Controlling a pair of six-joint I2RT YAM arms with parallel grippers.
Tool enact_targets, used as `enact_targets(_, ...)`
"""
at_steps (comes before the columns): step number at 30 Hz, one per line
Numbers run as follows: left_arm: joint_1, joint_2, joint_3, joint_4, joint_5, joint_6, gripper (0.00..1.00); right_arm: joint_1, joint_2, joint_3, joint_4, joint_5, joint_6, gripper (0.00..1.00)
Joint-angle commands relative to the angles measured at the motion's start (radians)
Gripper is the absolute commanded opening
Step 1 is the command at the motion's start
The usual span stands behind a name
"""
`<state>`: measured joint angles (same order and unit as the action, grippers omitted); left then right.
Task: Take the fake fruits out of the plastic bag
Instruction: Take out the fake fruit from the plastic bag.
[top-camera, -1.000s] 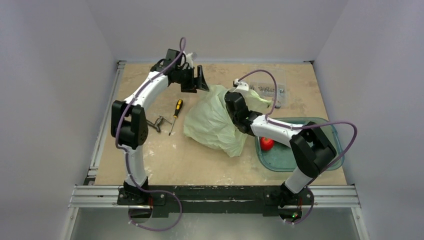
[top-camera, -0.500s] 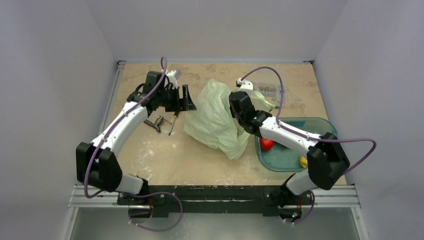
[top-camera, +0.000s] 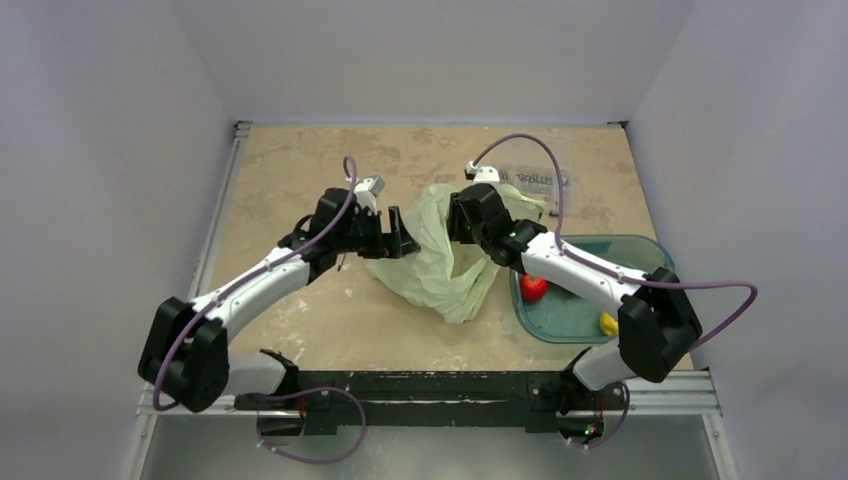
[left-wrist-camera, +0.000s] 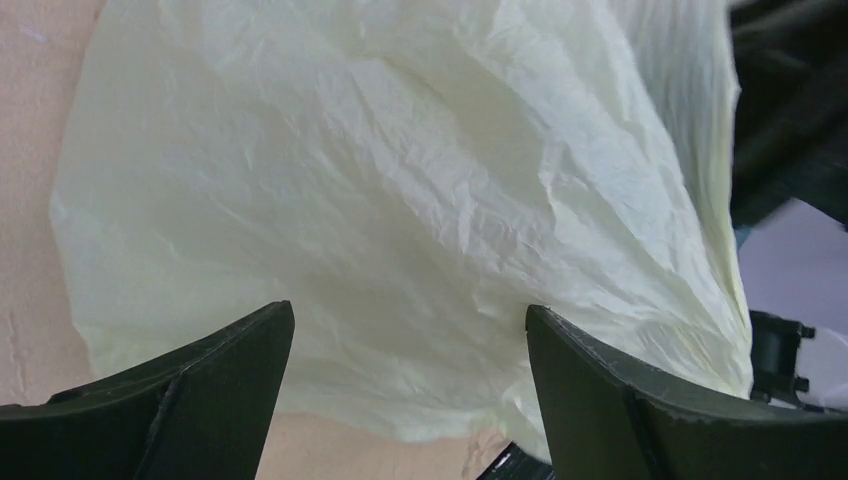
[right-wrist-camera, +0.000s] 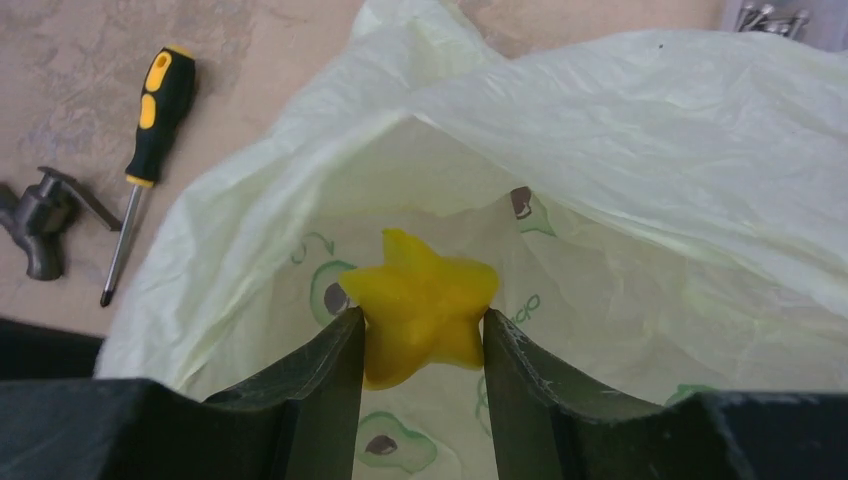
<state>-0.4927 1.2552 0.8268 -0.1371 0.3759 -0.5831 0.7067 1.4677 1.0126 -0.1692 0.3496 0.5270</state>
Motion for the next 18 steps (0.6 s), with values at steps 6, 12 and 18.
enact_targets(6,0.064,0.313,0.129,0.059,-0.082,-0.131,0.85,0.009,-0.02,0.135,-0.198,-0.151,-0.078,0.0)
enact_targets(12,0.095,0.346,0.168,0.058,-0.076,-0.111,0.84,0.009,-0.127,0.132,-0.273,-0.169,-0.101,0.0)
enact_targets(18,0.122,0.344,0.226,-0.018,-0.046,-0.055,0.84,0.008,-0.266,0.142,-0.354,-0.093,-0.118,0.0)
